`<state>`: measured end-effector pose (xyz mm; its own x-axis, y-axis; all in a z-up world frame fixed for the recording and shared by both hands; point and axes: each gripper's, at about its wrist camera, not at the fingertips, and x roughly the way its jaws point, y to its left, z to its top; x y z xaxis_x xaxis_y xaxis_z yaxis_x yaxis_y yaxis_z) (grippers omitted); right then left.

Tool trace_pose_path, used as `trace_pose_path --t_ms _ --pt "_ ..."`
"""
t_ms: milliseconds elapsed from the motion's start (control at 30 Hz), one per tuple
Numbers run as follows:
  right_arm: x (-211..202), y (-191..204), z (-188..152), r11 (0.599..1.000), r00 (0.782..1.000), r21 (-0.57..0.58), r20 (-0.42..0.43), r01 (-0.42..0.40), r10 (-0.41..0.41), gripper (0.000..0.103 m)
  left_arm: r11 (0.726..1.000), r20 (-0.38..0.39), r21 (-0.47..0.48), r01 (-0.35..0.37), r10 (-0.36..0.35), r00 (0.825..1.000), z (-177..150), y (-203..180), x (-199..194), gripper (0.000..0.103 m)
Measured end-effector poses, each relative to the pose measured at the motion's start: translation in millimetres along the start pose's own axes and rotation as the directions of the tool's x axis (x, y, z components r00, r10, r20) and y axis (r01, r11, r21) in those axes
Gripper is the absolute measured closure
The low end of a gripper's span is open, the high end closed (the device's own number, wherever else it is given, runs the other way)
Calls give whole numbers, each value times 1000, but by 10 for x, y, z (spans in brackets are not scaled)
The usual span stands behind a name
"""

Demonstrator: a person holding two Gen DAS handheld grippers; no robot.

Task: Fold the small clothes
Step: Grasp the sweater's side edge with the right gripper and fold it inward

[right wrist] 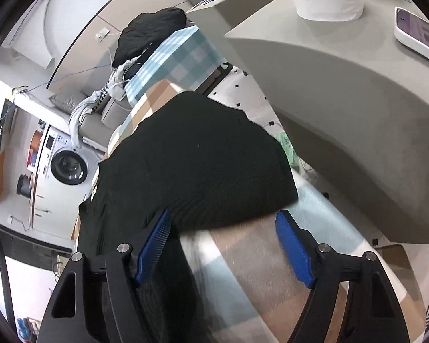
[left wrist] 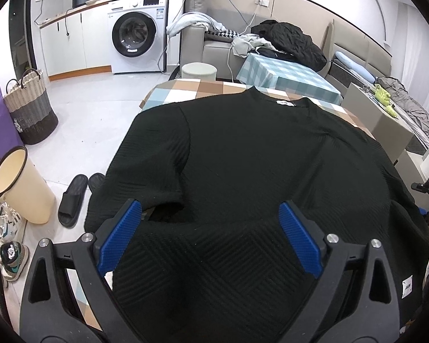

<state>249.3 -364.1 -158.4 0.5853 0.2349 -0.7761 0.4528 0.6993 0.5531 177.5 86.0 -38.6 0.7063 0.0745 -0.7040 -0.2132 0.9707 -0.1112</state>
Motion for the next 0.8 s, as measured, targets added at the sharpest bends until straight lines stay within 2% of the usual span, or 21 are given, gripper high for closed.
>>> trace_pose_path --t_ms 33,133,200,233,267,367,500,600,700,767,800 --pt "28 31 33 1000 1000 -11 6 18 -18 27 1000 -3 0 6 -6 1000 10 -19 34 7" --pt "84 78 98 997 997 -26 28 74 -73 43 1000 -2 1 10 -10 1000 11 -57 84 7" --pt "108 73 148 993 992 -27 45 116 -115 63 1000 -6 1 16 -16 1000 23 -95 132 7" --pt "126 63 187 991 990 -28 48 133 -131 68 1000 -7 3 16 -16 1000 24 -90 129 7" --pt "144 44 228 989 989 -25 47 143 -142 77 1000 -8 5 14 -14 1000 21 -109 131 7" --pt "156 -5 285 989 988 -15 52 147 -147 93 1000 -9 0 15 -15 1000 34 -129 152 7" --pt "89 76 321 986 984 -66 100 154 -147 94 1000 -9 2 14 -14 1000 24 -150 161 7" --pt "-11 275 343 971 968 -122 173 206 -183 94 1000 -5 5 18 -18 1000 10 -160 165 7" --pt "-106 586 331 953 953 -208 255 220 -164 94 1000 -1 8 20 -20 1000 4 -198 181 7" --pt "-156 922 261 929 957 -340 285 149 -49 94 1000 3 8 24 -24 1000 -17 -170 160 7" --pt "-176 1146 163 886 965 -456 261 87 40 94 1000 4 9 25 -25 1000 -22 -184 165 7"
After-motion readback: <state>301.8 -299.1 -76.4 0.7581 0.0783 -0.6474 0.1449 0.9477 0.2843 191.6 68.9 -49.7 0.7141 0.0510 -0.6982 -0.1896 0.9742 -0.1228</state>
